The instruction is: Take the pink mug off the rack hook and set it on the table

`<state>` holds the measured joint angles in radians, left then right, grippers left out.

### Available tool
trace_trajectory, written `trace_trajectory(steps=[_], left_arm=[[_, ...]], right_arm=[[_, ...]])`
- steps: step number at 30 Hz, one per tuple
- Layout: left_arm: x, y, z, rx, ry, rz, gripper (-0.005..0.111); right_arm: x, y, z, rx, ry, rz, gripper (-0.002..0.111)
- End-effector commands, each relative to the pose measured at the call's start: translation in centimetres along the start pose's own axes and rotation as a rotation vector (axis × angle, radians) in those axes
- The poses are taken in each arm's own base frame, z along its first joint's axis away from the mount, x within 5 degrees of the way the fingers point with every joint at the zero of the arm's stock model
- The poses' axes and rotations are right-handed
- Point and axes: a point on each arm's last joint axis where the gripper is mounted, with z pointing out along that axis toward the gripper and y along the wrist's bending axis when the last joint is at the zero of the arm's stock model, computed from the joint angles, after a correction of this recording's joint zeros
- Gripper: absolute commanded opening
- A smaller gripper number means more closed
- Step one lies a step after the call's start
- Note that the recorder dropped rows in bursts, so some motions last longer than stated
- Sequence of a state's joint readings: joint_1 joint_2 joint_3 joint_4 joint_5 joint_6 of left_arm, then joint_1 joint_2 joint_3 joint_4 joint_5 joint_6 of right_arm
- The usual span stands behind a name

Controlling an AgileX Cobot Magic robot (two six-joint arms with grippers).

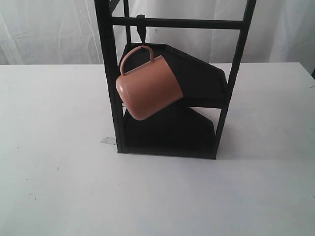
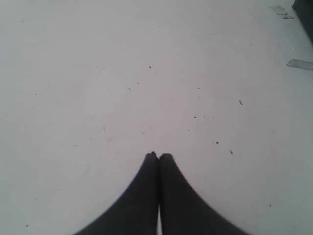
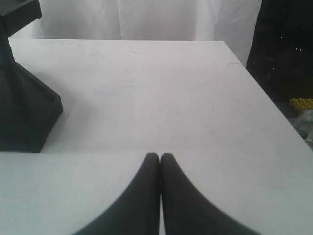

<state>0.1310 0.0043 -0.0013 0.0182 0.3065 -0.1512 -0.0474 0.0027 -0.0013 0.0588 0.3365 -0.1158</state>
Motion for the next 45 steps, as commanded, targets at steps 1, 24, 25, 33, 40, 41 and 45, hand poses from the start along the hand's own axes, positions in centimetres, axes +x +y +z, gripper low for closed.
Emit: trace_trajectory(steps=[1,24,25,33,40,41,45], left_arm=[[0.3,0.0,0.0,0.005,0.028,-0.004,0.0],[0.3,0.0,0.0,0.005,0.028,-0.004,0.0],[0.3,0.0,0.0,0.005,0.028,-0.004,0.0],[0.3,0.0,0.0,0.005,0.028,-0.004,0.0],[0.3,0.0,0.0,0.005,0.028,-0.004,0.0],[0.3,0.0,0.0,0.005,0.028,-0.004,0.0],[0.3,0.0,0.0,0.005,0.028,-0.004,0.0]], right_arm=[[-1.2,-0.2,-0.1,0.02,-0.132,-0.021,0.0],[-5.4,-0.8,-1.8,-0.302,-0.615,1.15,0.0],[-5.7,-0.6,-2.1,-0.321,-0.643,1.09,0.0],[-7.3,0.5,-2.8,-0.24,-0.59,0.535,0.0],[-9.0,-1.9,-0.1,0.134,-0.171,0.291,0.0],[-9.5,-2.2,1.2,0.18,0.001,0.243,0.0],[-11.0,0.3,5.0,-0.072,0.395,0.048,0.0]])
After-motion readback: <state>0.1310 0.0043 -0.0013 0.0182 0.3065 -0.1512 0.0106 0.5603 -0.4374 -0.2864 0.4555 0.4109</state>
